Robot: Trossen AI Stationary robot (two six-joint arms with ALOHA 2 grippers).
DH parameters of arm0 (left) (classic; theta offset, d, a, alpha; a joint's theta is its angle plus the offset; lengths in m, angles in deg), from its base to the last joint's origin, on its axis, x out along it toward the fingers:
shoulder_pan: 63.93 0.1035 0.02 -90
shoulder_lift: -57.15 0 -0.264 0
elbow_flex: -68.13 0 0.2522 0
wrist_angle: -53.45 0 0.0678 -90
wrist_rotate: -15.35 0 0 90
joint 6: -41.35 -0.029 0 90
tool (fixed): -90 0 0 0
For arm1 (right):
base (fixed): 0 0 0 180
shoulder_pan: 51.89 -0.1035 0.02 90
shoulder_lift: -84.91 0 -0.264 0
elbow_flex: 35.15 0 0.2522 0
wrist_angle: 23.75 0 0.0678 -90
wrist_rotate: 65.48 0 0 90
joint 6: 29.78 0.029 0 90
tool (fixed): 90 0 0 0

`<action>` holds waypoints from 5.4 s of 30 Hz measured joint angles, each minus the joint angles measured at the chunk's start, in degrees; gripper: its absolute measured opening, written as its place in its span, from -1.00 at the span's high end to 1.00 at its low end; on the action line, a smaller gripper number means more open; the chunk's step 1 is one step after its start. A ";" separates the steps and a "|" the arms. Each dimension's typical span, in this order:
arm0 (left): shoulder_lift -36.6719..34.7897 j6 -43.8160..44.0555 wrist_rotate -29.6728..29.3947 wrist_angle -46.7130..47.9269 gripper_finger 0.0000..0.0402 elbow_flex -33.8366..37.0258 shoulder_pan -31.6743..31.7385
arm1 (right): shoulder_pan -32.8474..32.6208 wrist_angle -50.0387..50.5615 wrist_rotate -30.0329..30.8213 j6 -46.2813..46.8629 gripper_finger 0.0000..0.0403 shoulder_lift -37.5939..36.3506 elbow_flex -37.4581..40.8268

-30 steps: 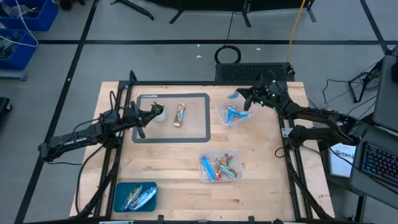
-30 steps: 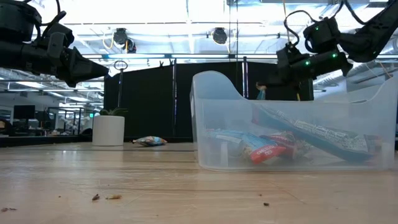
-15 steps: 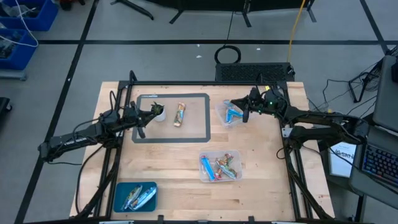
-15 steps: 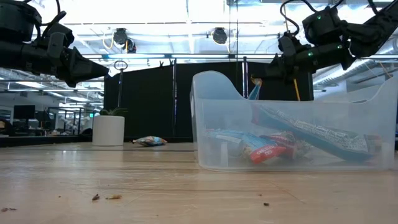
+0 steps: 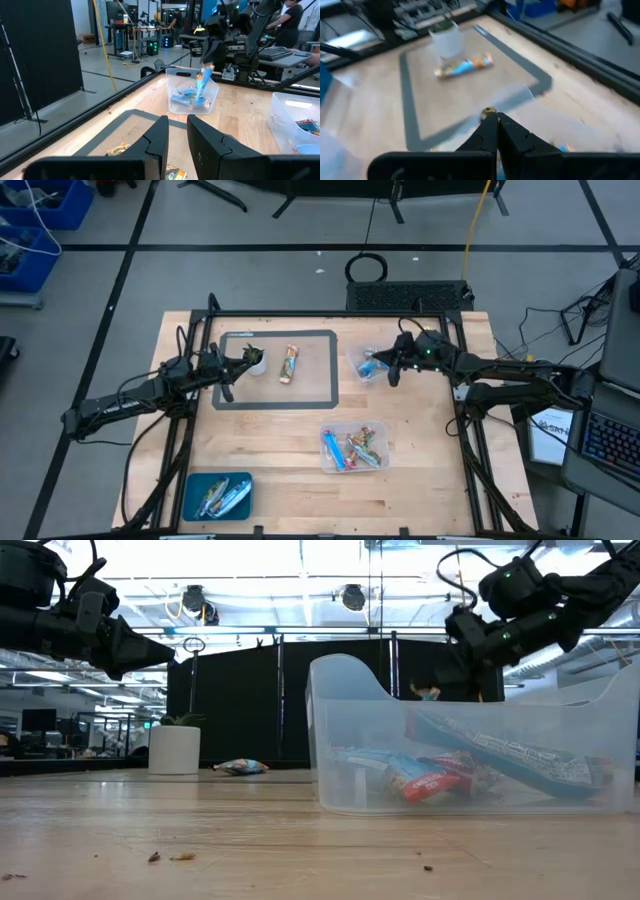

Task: Pick and place Granola Bars by type
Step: Put the yellow granola bar into the top transparent bin

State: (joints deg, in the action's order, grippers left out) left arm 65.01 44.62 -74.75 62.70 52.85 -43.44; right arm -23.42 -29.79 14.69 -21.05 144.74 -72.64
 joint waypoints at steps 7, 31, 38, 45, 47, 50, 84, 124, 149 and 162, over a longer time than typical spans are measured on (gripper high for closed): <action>0.00 0.00 0.00 0.00 0.62 0.00 0.00 | 0.02 6.75 4.20 0.00 1.00 0.04 0.02; 0.00 0.00 0.00 -0.02 0.62 0.00 0.00 | 1.57 17.70 18.85 1.09 1.00 2.01 0.02; 0.00 0.00 -0.01 -0.01 0.62 0.00 0.00 | 1.79 17.52 21.73 1.01 0.78 3.63 0.02; 0.00 0.00 -0.02 0.00 0.62 0.00 0.00 | 1.95 12.74 21.82 0.68 0.39 3.65 0.04; 0.00 0.00 -0.02 0.00 0.62 0.00 0.00 | 1.92 10.54 21.80 0.68 0.32 3.65 0.04; 0.00 0.01 -0.02 0.00 0.62 0.00 0.00 | 1.92 7.90 21.70 0.67 0.24 3.65 0.04; 38.54 23.48 -2.34 6.51 0.41 -14.16 -0.40 | -1.31 -8.71 8.22 -1.95 0.23 3.63 0.04; 86.64 23.71 -7.06 26.92 0.13 -49.92 -0.37 | -1.31 -8.23 8.24 -3.39 0.23 3.63 0.04; 86.79 25.92 -0.18 29.83 0.13 -49.75 -3.80 | -1.31 -8.50 8.24 -2.34 0.23 3.63 0.04; 86.84 29.20 -5.83 30.45 0.13 -49.71 -3.61 | -1.31 -8.73 8.22 -2.34 0.23 3.63 0.04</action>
State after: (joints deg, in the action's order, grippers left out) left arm 151.85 73.82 -80.58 93.15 3.14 -47.04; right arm -24.73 -38.52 22.92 -23.39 148.37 -72.60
